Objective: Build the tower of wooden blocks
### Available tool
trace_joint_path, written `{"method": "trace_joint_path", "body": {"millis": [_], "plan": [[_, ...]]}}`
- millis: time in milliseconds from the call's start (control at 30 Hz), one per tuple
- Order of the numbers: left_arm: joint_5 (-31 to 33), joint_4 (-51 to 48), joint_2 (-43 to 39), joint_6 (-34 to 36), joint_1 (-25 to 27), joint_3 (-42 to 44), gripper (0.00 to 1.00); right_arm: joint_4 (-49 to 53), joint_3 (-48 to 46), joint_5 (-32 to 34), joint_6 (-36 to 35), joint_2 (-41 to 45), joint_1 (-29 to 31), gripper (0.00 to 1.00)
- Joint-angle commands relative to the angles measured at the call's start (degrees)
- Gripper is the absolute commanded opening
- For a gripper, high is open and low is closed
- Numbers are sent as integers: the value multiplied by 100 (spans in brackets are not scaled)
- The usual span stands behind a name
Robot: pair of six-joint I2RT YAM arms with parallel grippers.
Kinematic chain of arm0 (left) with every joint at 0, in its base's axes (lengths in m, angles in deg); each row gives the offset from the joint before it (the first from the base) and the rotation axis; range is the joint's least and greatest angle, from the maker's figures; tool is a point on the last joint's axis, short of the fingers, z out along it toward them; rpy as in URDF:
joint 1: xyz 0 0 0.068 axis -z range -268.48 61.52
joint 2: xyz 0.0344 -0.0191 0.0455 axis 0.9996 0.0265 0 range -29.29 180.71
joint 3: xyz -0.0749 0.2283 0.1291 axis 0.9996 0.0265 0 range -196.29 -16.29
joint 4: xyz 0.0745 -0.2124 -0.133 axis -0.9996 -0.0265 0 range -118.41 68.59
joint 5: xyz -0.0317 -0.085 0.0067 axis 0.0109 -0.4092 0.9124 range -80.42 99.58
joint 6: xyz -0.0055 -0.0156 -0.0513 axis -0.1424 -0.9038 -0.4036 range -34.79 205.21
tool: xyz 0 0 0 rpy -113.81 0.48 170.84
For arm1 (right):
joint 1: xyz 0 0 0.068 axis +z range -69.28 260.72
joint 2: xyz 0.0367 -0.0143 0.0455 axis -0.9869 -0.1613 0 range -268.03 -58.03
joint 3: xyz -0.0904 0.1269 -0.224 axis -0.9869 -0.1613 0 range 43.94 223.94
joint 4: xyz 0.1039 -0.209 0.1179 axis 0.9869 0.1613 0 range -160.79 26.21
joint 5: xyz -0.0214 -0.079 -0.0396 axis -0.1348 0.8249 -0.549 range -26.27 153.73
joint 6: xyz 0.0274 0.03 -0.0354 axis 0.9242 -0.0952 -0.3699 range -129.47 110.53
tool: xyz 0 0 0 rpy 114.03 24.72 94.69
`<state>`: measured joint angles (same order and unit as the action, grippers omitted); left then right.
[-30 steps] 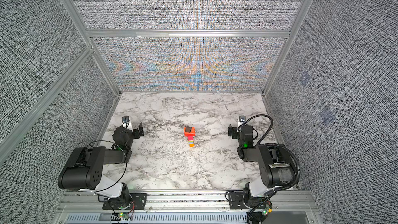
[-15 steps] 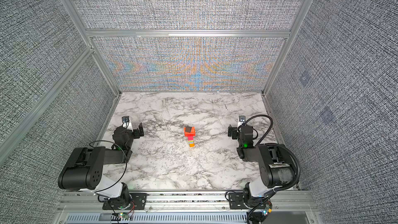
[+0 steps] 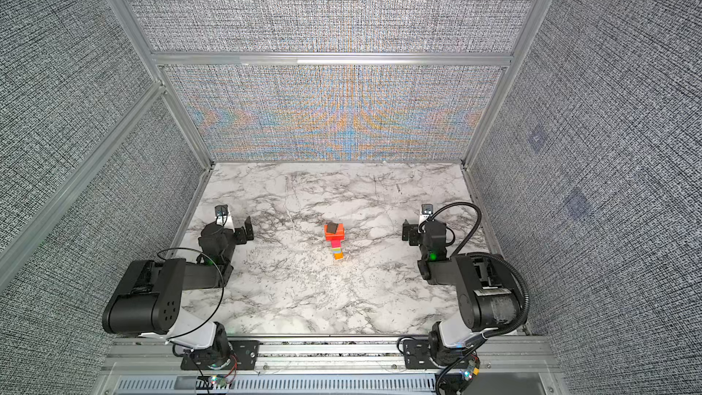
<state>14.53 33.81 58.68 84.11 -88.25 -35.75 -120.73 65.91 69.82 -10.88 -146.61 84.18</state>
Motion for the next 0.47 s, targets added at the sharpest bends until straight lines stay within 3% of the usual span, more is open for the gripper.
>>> {"method": "trace_joint_path", "body": {"millis": [0,433], "plan": [[-20,40,-11,-13,-5,-8,99,-87,8,7,27,13,15,99],[-20,41,-15,-13,-5,-10,98,-37,38,-19,16,-1,39,99]]}}
